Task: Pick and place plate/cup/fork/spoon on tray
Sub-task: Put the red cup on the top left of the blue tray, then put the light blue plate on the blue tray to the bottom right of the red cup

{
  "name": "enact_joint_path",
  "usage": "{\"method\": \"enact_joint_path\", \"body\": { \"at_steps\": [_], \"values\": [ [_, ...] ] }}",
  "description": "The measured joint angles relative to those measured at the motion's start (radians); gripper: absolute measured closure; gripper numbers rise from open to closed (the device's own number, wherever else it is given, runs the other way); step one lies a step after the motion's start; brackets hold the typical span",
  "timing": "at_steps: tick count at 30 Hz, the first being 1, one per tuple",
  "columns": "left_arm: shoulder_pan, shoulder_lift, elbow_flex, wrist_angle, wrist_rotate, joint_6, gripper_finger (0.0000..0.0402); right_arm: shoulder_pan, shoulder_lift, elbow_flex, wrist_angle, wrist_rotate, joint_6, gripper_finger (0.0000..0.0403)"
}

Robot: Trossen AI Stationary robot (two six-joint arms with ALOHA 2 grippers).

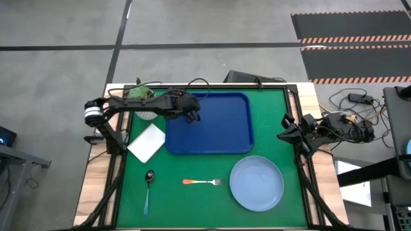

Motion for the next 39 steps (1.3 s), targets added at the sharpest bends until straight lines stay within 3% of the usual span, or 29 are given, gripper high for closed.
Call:
{"method": "enact_joint_path", "body": {
  "at_steps": [6,12,18,23,30,39],
  "values": [
    [-0.081,-0.013,0.005,0.031,0.004,0.006,0.0398,0.000,0.000,0.000,0.000,0.021,-0.059,0.0394],
    [-0.232,-0.067,0.008,0.136,0.006,0.141,0.0398,0.000,0.001,-0.048,0.015,0.094,-0.033,0.0394],
    [-0.396,-0.140,0.004,0.192,0.011,0.240,0.0398,0.000,0.041,-0.237,0.307,0.165,0.025,0.0394],
    [-0.505,-0.213,-0.084,0.340,0.021,0.417,0.0398,0.000,0.092,-0.325,0.521,0.164,0.079,0.0394],
    [-0.539,-0.348,-0.260,0.661,0.241,0.680,0.0398,0.000,0.179,-0.309,0.533,0.303,0.119,0.0394],
    [-0.537,-0.522,-0.368,0.800,0.244,0.844,0.0398,0.000,0.303,-0.244,0.534,0.376,0.135,0.0394]
  ]
}}
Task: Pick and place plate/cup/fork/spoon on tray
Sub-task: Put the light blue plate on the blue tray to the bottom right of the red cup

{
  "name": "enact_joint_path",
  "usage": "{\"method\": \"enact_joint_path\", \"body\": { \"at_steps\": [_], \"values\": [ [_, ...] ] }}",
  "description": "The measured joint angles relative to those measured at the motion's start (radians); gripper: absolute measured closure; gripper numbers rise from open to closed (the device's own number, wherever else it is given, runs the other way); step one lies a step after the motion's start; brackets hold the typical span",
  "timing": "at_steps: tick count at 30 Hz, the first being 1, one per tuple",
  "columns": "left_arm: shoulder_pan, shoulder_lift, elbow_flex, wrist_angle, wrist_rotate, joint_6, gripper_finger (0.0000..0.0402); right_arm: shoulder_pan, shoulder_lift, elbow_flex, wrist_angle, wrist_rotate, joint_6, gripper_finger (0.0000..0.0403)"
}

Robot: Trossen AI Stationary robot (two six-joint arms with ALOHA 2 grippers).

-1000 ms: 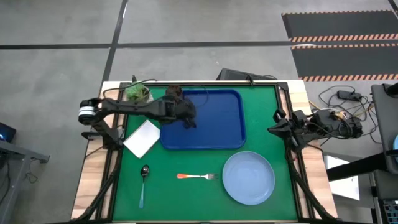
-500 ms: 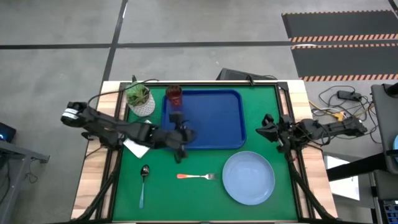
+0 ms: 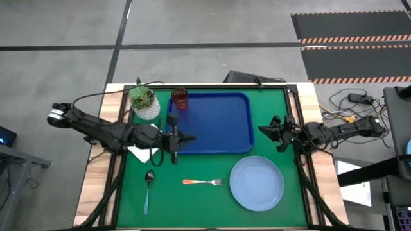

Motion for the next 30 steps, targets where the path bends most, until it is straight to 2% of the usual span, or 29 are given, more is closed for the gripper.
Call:
{"method": "enact_joint_path", "body": {
  "at_steps": [6,16,23,30],
  "values": [
    [0.001,-0.061,-0.029,0.002,-0.003,0.006,0.0398,0.000,0.094,0.060,0.000,0.025,-0.003,0.0394],
    [0.002,-0.152,-0.106,-0.013,-0.066,0.003,0.0398,0.000,0.237,0.114,-0.002,0.025,-0.014,0.0394],
    [0.002,-0.185,-0.128,-0.018,-0.076,0.003,0.0398,0.000,0.342,0.189,-0.007,0.025,-0.097,0.0394],
    [0.002,-0.187,-0.129,-0.023,-0.076,0.003,0.0398,0.000,0.487,0.297,-0.016,0.017,-0.264,0.0394]
  ]
}}
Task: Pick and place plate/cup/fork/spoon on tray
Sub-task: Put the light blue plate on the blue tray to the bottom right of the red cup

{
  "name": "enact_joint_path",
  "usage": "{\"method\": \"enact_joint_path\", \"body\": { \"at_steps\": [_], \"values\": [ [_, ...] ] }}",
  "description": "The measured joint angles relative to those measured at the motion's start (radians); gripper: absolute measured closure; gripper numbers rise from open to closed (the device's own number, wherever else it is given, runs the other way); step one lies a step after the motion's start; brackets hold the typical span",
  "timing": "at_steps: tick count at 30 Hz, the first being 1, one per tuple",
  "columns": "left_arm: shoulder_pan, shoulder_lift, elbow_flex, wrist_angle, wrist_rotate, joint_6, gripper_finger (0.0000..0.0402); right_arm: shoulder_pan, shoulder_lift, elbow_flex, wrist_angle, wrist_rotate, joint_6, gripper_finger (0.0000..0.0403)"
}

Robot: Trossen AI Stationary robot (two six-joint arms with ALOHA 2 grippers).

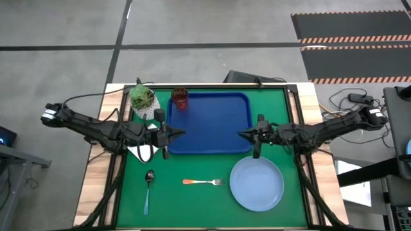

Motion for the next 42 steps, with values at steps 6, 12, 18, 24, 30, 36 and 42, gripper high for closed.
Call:
{"method": "enact_joint_path", "body": {
  "at_steps": [6,12,18,24,30,36,42],
  "values": [
    [0.000,0.000,0.000,-0.003,0.000,-0.001,0.0398,-0.012,0.111,0.143,-0.157,-0.002,0.123,0.0394],
    [0.000,0.000,0.000,-0.008,0.000,-0.006,0.0398,-0.019,0.158,0.359,-0.715,0.025,0.243,0.0373],
    [0.000,0.000,0.000,-0.007,0.000,-0.007,0.0398,-0.019,0.218,0.466,-0.924,-0.009,0.283,0.0313],
    [0.000,0.000,0.000,-0.008,0.000,-0.007,0.0398,0.002,0.285,0.500,-1.112,-0.124,0.232,0.0244],
    [0.000,0.000,-0.004,-0.008,0.000,-0.009,0.0398,0.067,0.312,0.442,-1.181,-0.269,0.296,0.0219],
    [0.000,0.003,-0.006,-0.009,0.000,-0.034,0.0398,0.131,0.304,0.391,-1.195,-0.258,0.376,0.0222],
    [0.000,0.006,-0.006,-0.010,0.000,-0.044,0.0398,0.197,0.317,0.353,-1.197,-0.267,0.453,0.0225]
  ]
}}
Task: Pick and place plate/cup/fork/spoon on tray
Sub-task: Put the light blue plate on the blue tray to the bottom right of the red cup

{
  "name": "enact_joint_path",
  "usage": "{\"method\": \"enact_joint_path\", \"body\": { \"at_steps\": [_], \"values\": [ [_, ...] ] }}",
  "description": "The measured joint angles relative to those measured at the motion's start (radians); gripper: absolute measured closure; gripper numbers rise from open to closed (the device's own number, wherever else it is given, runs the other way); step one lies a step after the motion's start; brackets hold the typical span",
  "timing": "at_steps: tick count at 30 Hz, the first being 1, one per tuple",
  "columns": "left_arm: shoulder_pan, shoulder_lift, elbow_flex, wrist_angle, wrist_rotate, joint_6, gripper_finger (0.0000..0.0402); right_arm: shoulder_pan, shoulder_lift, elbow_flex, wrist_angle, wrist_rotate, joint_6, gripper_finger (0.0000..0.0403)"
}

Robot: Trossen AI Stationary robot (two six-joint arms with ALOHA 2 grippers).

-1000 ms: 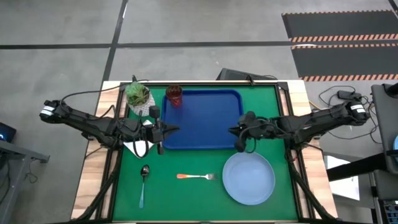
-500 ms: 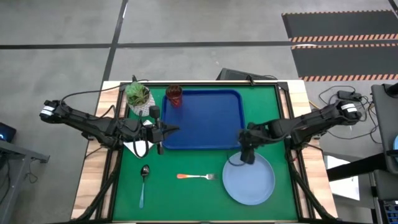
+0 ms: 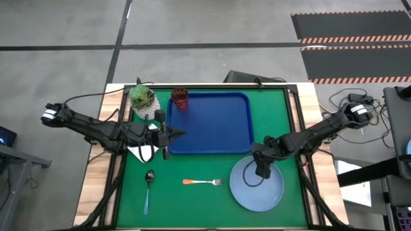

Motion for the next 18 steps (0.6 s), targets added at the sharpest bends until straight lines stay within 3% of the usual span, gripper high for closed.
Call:
{"method": "enact_joint_path", "body": {
  "at_steps": [7,18],
  "values": [
    [-0.001,0.000,0.000,0.002,0.000,-0.021,0.0398,0.061,0.000,-0.043,0.007,0.011,0.095,0.0225],
    [-0.001,0.000,0.000,0.012,0.000,-0.069,0.0398,0.147,0.000,-0.126,0.122,0.144,0.135,0.0225]
  ]
}}
